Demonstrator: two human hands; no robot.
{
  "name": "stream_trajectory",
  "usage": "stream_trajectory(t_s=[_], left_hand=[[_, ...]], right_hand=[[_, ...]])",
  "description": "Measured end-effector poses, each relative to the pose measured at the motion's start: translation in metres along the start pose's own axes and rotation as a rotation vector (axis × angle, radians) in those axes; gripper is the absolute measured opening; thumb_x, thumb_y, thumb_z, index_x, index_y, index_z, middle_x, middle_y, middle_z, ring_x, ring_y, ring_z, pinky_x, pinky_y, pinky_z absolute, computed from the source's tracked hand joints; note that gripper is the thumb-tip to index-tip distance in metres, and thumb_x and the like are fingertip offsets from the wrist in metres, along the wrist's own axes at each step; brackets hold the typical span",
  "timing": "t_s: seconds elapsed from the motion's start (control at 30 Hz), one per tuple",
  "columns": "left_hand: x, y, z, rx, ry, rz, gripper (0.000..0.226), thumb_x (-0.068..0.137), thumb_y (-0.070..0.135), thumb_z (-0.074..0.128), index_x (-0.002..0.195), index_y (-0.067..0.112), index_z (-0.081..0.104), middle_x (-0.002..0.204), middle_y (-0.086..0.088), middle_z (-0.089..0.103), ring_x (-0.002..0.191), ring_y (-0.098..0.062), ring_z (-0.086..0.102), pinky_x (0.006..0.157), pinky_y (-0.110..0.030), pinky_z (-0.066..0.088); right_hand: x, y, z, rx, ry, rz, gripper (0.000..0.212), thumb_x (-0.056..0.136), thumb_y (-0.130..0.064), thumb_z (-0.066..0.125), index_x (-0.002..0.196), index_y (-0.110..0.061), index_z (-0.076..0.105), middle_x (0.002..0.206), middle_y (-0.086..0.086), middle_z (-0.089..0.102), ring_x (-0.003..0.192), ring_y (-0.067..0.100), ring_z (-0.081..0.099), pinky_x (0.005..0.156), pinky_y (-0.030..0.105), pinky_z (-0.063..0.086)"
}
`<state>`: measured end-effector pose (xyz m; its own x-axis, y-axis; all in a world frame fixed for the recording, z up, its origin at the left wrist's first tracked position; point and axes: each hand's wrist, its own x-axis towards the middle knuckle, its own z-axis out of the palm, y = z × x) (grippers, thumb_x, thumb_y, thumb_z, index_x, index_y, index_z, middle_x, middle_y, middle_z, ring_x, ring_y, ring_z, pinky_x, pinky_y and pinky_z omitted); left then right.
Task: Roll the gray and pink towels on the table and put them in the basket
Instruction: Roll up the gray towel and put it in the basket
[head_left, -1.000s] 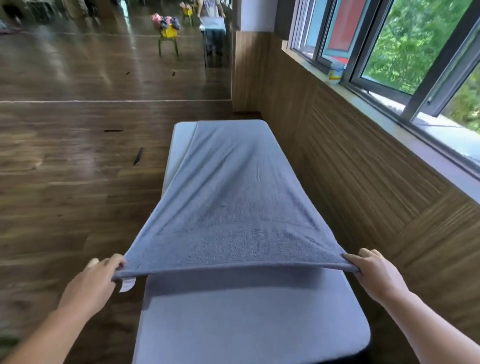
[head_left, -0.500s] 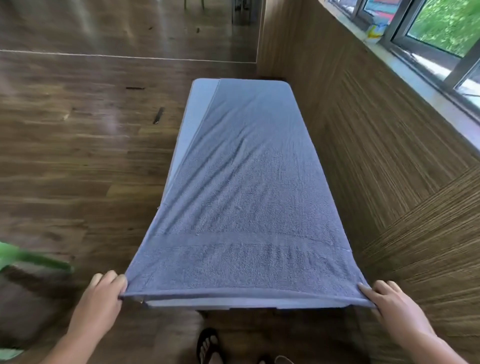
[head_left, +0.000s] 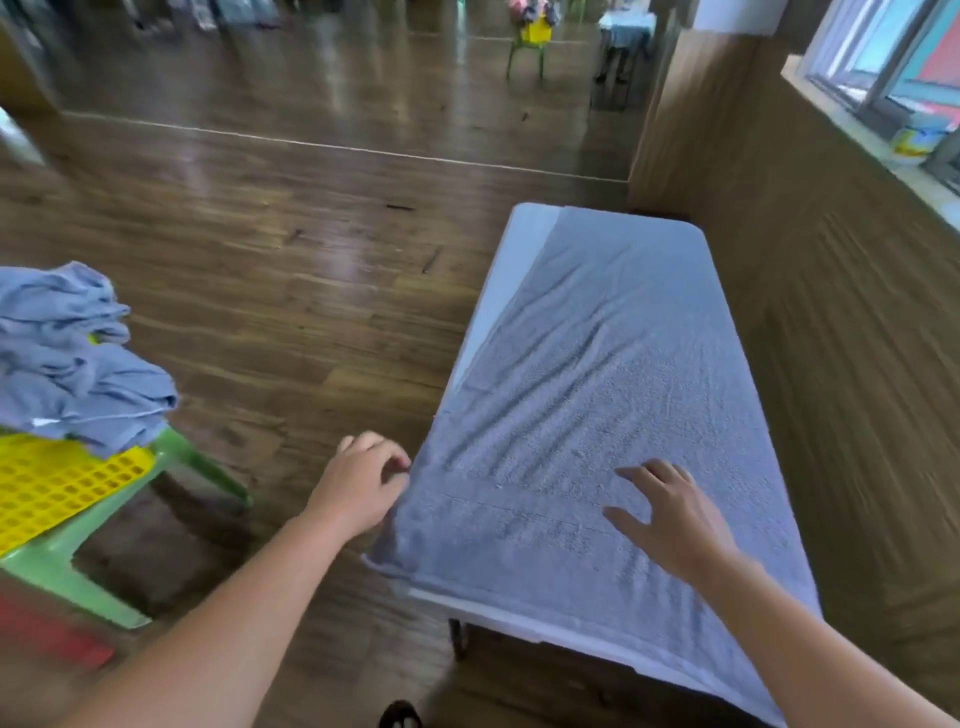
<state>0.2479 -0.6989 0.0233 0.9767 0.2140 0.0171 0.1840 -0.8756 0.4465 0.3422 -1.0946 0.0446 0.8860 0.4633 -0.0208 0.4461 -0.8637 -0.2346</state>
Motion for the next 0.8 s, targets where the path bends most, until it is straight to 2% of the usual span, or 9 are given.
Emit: stream_trajectory(t_s=[0.13, 0.2, 0.33, 0.47, 0.63, 0.8], left_hand=[[0.018, -0.011, -0.052, -0.154, 0.153, 0.01, 0.009, 0.087, 0.028, 0.066, 0.093, 0.036, 0.065, 0.104, 0.012, 0.053, 0.103, -0.011, 0.04, 0.088, -0.022, 0.03], [0.019, -0.036, -0.08, -0.209, 0.207, 0.005, 0.006, 0.087, 0.03, 0.065, 0.092, 0.034, 0.067, 0.104, 0.012, 0.053, 0.105, -0.01, 0.041, 0.089, -0.022, 0.03], [0.023, -0.114, -0.137, -0.231, 0.201, -0.036, 0.007, 0.092, 0.03, 0.061, 0.095, 0.034, 0.066, 0.107, 0.015, 0.051, 0.11, -0.007, 0.038, 0.09, -0.024, 0.031], [0.039, -0.199, -0.197, -0.242, 0.212, -0.082, 0.01, 0.091, 0.028, 0.061, 0.088, 0.038, 0.064, 0.104, 0.017, 0.051, 0.109, -0.009, 0.04, 0.089, -0.028, 0.034], [0.086, -0.261, -0.249, -0.265, 0.235, -0.105, 0.016, 0.089, 0.027, 0.063, 0.081, 0.04, 0.063, 0.097, 0.016, 0.054, 0.102, -0.014, 0.048, 0.082, -0.027, 0.036], [0.167, -0.272, -0.254, -0.292, 0.219, -0.024, 0.012, 0.089, 0.029, 0.062, 0.083, 0.039, 0.064, 0.096, 0.018, 0.055, 0.101, -0.011, 0.048, 0.085, -0.028, 0.038]], right_hand=[[0.072, -0.107, -0.01, 0.134, 0.139, -0.181, 0.05, 0.088, -0.054, 0.064, 0.128, -0.025, 0.062, 0.121, -0.007, 0.057, 0.117, 0.018, 0.049, 0.087, 0.034, 0.049], [0.106, -0.169, -0.005, 0.199, 0.201, -0.281, 0.046, 0.086, -0.055, 0.065, 0.121, -0.024, 0.066, 0.114, -0.006, 0.058, 0.11, 0.02, 0.053, 0.085, 0.036, 0.05], [0.164, -0.297, 0.013, 0.285, 0.215, -0.396, 0.055, 0.081, -0.063, 0.054, 0.115, -0.023, 0.069, 0.107, -0.007, 0.059, 0.101, 0.017, 0.054, 0.084, 0.032, 0.049], [0.214, -0.395, 0.029, 0.341, 0.202, -0.427, 0.047, 0.085, -0.058, 0.058, 0.116, -0.024, 0.069, 0.108, -0.011, 0.057, 0.106, 0.014, 0.054, 0.089, 0.032, 0.049], [0.265, -0.437, 0.027, 0.412, 0.196, -0.324, 0.033, 0.089, -0.044, 0.066, 0.117, -0.026, 0.068, 0.108, -0.015, 0.057, 0.105, 0.009, 0.054, 0.088, 0.031, 0.05], [0.315, -0.402, 0.025, 0.403, 0.221, -0.162, 0.028, 0.09, -0.046, 0.064, 0.113, -0.032, 0.068, 0.106, -0.021, 0.057, 0.102, 0.003, 0.056, 0.089, 0.032, 0.054]])
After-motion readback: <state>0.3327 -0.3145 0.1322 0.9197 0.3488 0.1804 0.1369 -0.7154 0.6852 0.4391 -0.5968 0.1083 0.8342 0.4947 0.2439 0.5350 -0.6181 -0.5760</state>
